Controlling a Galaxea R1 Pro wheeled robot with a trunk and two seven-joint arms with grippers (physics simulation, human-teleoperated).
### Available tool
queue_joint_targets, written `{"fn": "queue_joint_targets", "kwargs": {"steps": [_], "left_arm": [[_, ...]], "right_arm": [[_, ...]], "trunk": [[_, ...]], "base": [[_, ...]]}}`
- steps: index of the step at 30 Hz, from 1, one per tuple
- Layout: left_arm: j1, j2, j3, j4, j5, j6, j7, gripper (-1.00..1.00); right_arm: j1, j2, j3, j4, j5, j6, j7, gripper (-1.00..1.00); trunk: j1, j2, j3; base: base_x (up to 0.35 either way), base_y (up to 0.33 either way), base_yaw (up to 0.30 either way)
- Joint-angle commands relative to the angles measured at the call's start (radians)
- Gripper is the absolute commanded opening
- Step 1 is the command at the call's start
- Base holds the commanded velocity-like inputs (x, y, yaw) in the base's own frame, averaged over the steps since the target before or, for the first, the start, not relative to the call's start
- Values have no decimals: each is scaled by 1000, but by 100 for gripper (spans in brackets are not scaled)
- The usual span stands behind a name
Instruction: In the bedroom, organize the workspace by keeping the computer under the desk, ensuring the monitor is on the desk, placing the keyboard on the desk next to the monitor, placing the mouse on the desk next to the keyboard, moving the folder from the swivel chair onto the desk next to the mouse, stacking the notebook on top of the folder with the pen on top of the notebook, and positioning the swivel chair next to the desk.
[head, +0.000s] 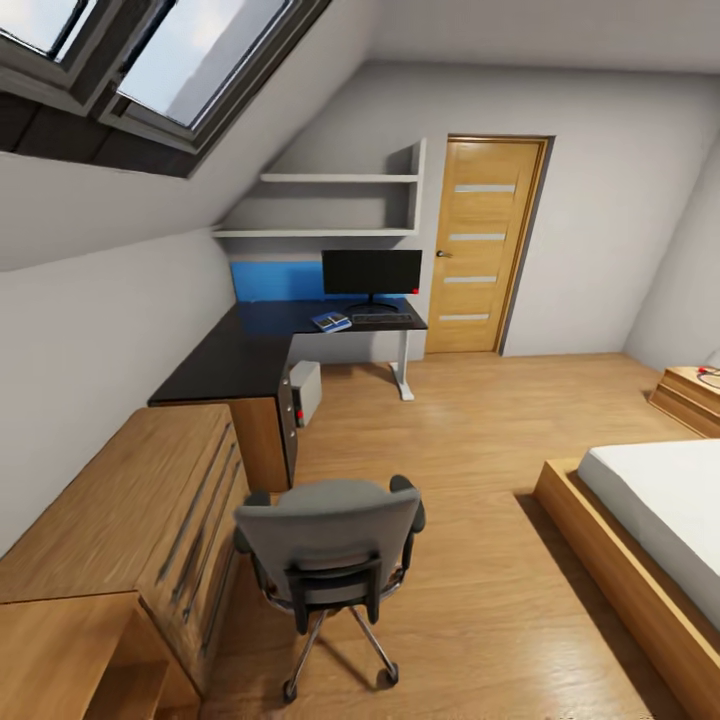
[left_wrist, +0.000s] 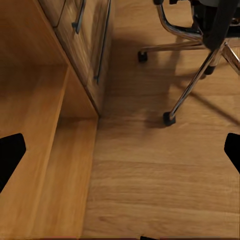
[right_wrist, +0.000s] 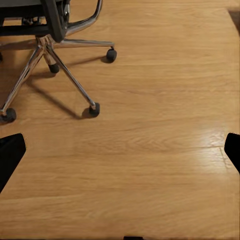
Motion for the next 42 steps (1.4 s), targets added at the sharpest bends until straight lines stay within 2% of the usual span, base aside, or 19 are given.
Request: {"fn": "queue_joint_targets", "kwargs": {"steps": [1,26,29,31,33,37,42], "left_arm": [[-1,0,-9,0,4,-1,6,100],[-1,0,-7,-1,5,-5,7,100],[-1,0,-1,-3,7,-10,11,100],[-1,0,15,-4,8,-12,12,100],[-1,-5,26,-4,8,-12,14,100],[-1,-32,34,-4,8,-12,16,100],[-1,-45,36,-4,8,-6,16,100]], "right_arm": [[-1,1,8,2,2,-2,-10,100],[-1,1,9,3,3,-5,-10,100],[-1,1,7,2,2,-5,-10,100],[-1,1,7,3,2,-5,-9,100],[-1,0,7,3,2,-5,-8,100],[-1,-3,7,3,2,-5,-7,100],[-1,-5,7,3,2,-5,-7,100]], "trunk": [[0,-2,-2],[0,-2,-2],[0,-2,-2],[0,-2,-2],[0,-2,-2],[0,-2,-2],[8,-16,-9]], "base": [[-191,163,0],[-64,53,0],[-3,2,0],[-1,0,0],[0,0,0],[0,0,0],[0,0,0]]}}
